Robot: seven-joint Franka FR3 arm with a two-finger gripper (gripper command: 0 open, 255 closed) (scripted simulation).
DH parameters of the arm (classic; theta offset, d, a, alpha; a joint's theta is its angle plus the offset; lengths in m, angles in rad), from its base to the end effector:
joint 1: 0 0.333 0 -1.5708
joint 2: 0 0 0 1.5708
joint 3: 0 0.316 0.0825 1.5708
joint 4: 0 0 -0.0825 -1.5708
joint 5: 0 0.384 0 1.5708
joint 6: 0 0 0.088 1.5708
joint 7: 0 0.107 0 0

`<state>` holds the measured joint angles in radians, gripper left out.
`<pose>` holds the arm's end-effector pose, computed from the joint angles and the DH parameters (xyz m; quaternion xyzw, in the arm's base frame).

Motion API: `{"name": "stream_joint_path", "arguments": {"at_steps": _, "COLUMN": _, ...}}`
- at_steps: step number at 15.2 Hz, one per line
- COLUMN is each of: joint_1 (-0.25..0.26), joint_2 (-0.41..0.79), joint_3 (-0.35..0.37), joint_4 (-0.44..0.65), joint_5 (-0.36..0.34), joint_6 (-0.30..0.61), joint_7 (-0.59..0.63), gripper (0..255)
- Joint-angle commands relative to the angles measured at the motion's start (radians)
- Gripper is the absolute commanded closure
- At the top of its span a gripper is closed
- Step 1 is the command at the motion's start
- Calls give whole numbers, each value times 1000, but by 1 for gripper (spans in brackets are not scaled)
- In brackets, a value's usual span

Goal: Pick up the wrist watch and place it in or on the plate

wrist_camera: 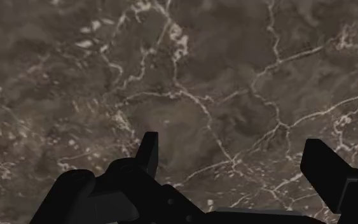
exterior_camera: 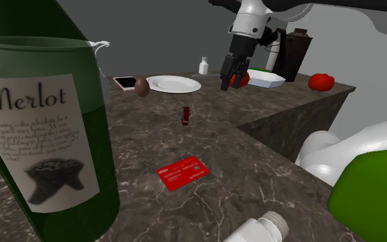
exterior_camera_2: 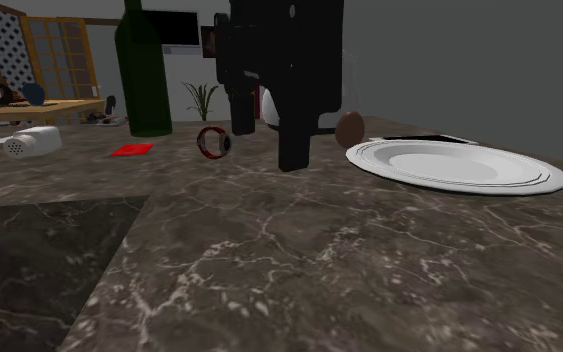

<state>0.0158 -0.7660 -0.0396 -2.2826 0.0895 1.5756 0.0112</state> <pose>0.3136 -0.0023 0.6199 -0.9978 0.0113 -0.0293 0.0584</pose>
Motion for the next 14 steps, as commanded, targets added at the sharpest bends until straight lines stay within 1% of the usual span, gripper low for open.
{"name": "stream_joint_path", "arguments": {"at_steps": 1, "joint_1": 0, "joint_2": 0, "joint_3": 0, "joint_4": 0, "joint_5": 0, "joint_6": 0, "joint_7": 0, "gripper": 0}}
{"name": "stream_joint_path", "arguments": {"at_steps": 8, "joint_1": 74, "joint_2": 122, "joint_3": 114, "joint_4": 83, "joint_5": 99, "joint_6": -9, "joint_7": 90, "gripper": 0}}
{"name": "stream_joint_path", "arguments": {"at_steps": 14, "joint_1": 130, "joint_2": 249, "joint_3": 207, "joint_4": 184, "joint_5": 170, "joint_6": -15, "joint_7": 165, "gripper": 0}}
